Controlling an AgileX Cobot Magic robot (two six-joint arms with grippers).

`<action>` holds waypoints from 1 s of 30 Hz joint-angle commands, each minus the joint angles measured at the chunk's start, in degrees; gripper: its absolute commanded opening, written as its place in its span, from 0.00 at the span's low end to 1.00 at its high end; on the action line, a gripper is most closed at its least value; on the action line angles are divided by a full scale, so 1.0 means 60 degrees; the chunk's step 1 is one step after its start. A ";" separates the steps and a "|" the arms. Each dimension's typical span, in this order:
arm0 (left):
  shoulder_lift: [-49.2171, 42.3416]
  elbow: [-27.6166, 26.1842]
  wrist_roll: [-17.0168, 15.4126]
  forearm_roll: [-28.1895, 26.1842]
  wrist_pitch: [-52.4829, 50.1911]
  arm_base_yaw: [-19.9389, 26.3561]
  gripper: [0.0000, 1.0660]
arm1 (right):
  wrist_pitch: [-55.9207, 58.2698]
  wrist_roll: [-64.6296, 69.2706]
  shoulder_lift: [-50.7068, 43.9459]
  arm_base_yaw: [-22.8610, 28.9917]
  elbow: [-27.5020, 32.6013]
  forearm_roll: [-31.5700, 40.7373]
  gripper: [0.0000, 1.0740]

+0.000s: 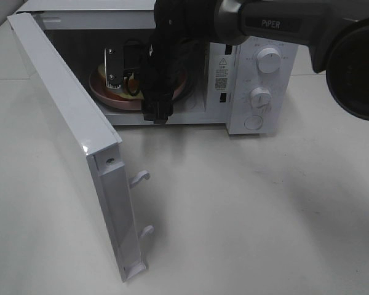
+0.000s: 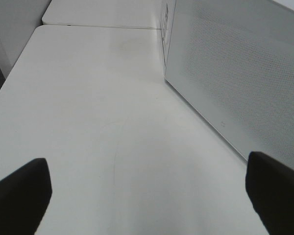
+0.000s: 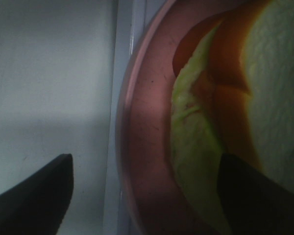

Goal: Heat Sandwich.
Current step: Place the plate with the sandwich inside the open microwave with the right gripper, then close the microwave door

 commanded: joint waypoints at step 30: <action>-0.0277 0.0019 -0.0048 -0.0010 -0.0029 -0.0038 0.95 | -0.2301 0.0993 -0.3180 0.0115 0.5128 -0.1041 0.71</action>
